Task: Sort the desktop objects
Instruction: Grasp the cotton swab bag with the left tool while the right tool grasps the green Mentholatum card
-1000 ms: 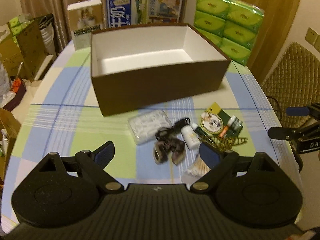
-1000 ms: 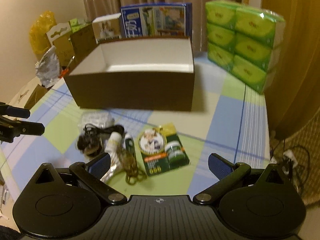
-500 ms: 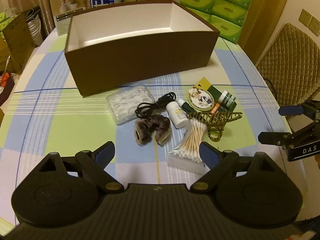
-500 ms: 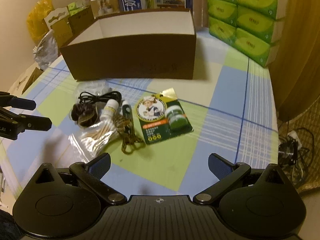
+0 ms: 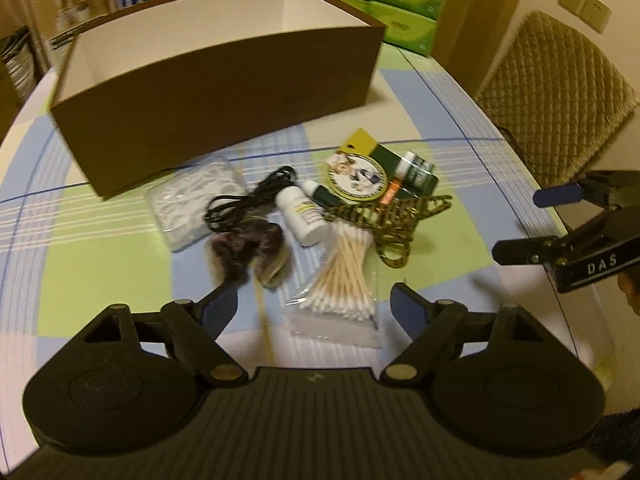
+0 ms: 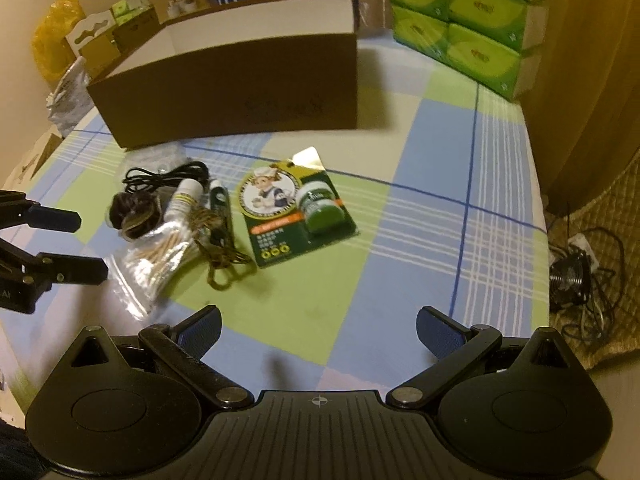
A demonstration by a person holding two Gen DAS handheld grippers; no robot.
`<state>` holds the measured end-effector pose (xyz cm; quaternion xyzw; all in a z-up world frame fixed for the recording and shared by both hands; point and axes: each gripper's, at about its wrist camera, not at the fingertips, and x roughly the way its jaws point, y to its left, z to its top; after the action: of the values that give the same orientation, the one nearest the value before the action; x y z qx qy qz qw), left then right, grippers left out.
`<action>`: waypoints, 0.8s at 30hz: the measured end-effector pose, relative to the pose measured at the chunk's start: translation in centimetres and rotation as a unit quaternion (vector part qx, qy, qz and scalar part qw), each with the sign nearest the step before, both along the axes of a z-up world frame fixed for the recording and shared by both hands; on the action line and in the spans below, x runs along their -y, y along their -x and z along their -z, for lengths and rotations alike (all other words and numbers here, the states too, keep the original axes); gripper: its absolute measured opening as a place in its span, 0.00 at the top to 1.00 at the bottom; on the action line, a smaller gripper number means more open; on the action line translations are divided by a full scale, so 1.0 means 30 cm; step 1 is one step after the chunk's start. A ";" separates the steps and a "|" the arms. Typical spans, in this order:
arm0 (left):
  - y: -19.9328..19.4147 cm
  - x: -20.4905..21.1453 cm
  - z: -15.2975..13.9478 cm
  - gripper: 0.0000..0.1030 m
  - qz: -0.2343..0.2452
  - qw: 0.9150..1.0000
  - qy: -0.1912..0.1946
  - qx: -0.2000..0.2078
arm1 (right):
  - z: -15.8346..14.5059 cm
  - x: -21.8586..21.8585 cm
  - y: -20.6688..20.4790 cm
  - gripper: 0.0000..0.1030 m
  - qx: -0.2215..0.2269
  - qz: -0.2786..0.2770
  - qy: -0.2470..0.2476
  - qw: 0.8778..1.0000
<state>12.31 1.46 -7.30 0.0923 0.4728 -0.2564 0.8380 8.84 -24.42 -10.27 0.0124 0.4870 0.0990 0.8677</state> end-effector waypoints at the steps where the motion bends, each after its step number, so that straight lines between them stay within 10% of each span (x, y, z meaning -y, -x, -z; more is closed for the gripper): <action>1: -0.002 0.010 0.007 0.28 0.007 1.000 0.000 -0.002 | 0.004 0.006 0.001 0.02 -0.002 0.002 0.000 1.000; 24: -0.061 0.121 0.141 0.77 0.074 0.997 -0.031 -0.023 | 0.028 0.039 0.007 0.02 -0.009 0.014 -0.010 1.000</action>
<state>14.15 -2.16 -11.53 0.1467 0.4913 -0.3047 0.8026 8.64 -25.58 -11.09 0.0289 0.4931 0.0915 0.8647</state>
